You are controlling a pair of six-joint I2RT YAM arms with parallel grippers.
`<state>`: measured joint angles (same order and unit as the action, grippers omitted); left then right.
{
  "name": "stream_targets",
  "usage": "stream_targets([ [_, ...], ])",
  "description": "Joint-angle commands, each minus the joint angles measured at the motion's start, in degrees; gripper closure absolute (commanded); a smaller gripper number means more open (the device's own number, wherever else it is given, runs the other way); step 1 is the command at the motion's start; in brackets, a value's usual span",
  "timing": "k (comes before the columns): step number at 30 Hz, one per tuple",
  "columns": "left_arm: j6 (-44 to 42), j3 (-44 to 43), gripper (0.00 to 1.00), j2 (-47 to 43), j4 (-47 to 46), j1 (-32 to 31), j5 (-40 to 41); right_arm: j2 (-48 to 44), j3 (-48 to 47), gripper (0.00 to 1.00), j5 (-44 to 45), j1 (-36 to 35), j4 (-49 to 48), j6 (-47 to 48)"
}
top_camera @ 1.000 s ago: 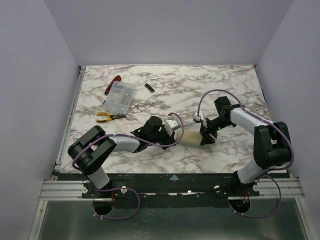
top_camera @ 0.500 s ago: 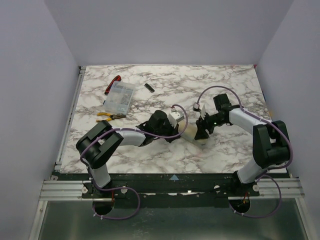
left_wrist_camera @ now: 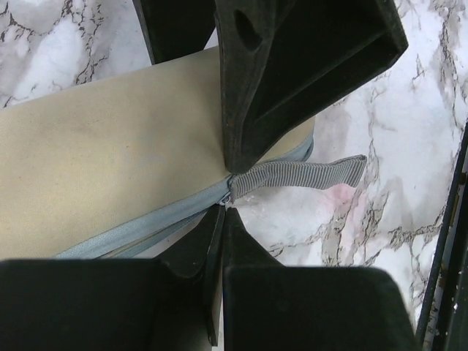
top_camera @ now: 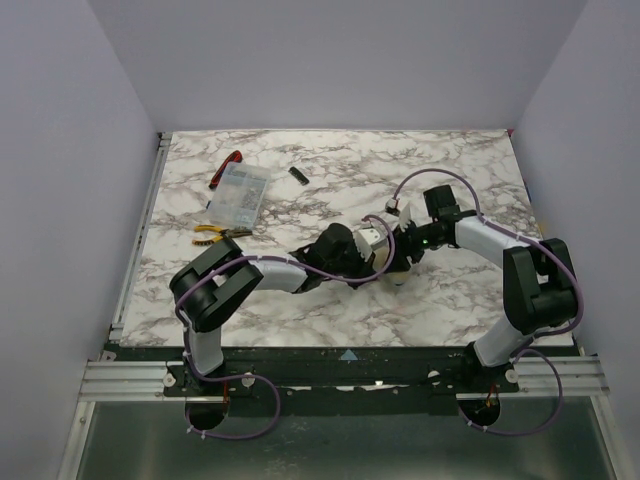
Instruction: Open the umbrella
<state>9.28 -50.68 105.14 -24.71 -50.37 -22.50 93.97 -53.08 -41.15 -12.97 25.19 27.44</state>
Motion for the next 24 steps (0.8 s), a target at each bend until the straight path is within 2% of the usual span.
stream_targets([
  [1, 1.5, -0.5, 1.0, -0.6, -2.6, -0.8, -2.6, 1.7, -0.4, 0.71, 5.8, -0.2, -2.6, -0.5],
  [2, 2.0, 0.3, 0.95, -1.8, -2.7, -0.1, -2.8, 1.4, -1.0, 0.67, 5.2, -0.2, -1.3, 0.3],
  [3, 2.3, 1.2, 0.81, -3.0, -2.6, 0.6, -3.0, 1.0, -1.6, 0.63, 4.5, -0.2, -0.2, 1.1],
  [5, 2.4, 2.9, 0.64, -5.8, -1.7, 2.0, -3.8, 0.2, -3.0, 0.53, 2.7, -0.2, 2.7, 2.5],
  [7, 2.2, 5.0, 0.52, -8.7, -1.1, 3.5, -4.0, -0.8, -4.5, 0.41, 0.7, -0.2, 5.4, 3.4],
  [9, 1.7, 6.4, 0.48, -11.2, 0.4, 5.0, -4.8, -1.4, -6.1, 0.32, -1.9, -0.2, 8.6, 4.4],
  [12, 1.7, 7.8, 0.39, -14.3, 2.5, 7.4, -5.4, -0.8, -9.2, 0.31, -6.7, -0.2, 14.7, 7.8],
  [15, 1.4, 8.0, 0.32, -16.2, 4.3, 9.3, -5.2, 0.7, -10.7, 0.26, -9.3, -0.2, 18.7, 9.3],
  [18, 1.2, 7.2, 0.28, -17.1, 5.9, 11.1, -5.5, 1.9, -11.3, 0.22, -9.7, -0.2, 19.7, 9.6],
  [21, 0.9, 6.8, 0.28, -18.4, 5.9, 12.7, -5.8, 2.4, -12.1, 0.23, -10.6, -0.2, 20.1, 9.0],
  [24, 0.9, 6.2, 0.28, -19.5, 6.3, 14.0, -5.7, 2.8, -13.0, 0.32, -12.4, -0.2, 21.9, 9.4],
])
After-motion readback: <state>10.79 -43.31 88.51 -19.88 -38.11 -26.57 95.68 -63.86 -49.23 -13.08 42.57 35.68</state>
